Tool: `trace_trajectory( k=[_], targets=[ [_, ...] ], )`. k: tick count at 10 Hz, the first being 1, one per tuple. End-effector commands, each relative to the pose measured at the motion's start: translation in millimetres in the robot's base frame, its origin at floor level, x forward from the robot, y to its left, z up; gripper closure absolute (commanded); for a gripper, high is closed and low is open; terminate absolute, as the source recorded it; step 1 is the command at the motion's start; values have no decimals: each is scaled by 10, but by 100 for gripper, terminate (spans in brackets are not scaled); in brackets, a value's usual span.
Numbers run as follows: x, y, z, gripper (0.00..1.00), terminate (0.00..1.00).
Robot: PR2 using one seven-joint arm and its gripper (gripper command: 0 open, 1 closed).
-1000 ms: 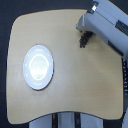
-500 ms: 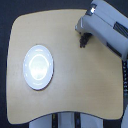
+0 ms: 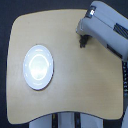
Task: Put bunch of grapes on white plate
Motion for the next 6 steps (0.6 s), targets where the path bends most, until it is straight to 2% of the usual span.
trace_trajectory(
  k=[1,6],
  targets=[
    [-2,-19,57,100,0],
    [23,22,55,100,0]
  ],
)
